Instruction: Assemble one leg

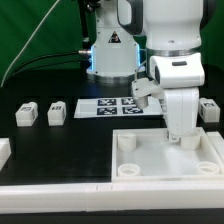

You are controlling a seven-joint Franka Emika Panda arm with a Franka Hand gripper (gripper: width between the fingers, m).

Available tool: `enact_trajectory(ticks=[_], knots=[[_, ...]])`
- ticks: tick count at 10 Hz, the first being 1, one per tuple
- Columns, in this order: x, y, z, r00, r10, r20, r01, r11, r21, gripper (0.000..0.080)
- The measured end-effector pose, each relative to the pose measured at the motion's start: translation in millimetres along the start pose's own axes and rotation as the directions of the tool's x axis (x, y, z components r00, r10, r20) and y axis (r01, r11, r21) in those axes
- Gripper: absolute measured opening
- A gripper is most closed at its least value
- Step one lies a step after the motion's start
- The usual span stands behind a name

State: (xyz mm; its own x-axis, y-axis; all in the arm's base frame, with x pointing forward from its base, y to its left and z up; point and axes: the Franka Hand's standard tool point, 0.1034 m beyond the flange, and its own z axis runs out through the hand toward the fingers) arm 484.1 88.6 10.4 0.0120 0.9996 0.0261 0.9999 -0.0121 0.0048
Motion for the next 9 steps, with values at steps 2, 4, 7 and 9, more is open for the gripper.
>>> enact_trajectory(ticks=[2,4,7,9], knots=[[0.1,1.1,-0.7,1.000,0.000,0.000,0.000,1.000,-0.001,0.0456],[0.1,1.1,-0.6,1.000,0.000,0.000,0.000,1.000,-0.001,0.0603],[-0.2,0.6,-0.1,1.000,0.001,0.000,-0.001,1.000,0.000,0.0648],[2.6,0.6,-7.1,1.000,0.002,0.001,-0.002,1.000,-0.010,0.0649]])
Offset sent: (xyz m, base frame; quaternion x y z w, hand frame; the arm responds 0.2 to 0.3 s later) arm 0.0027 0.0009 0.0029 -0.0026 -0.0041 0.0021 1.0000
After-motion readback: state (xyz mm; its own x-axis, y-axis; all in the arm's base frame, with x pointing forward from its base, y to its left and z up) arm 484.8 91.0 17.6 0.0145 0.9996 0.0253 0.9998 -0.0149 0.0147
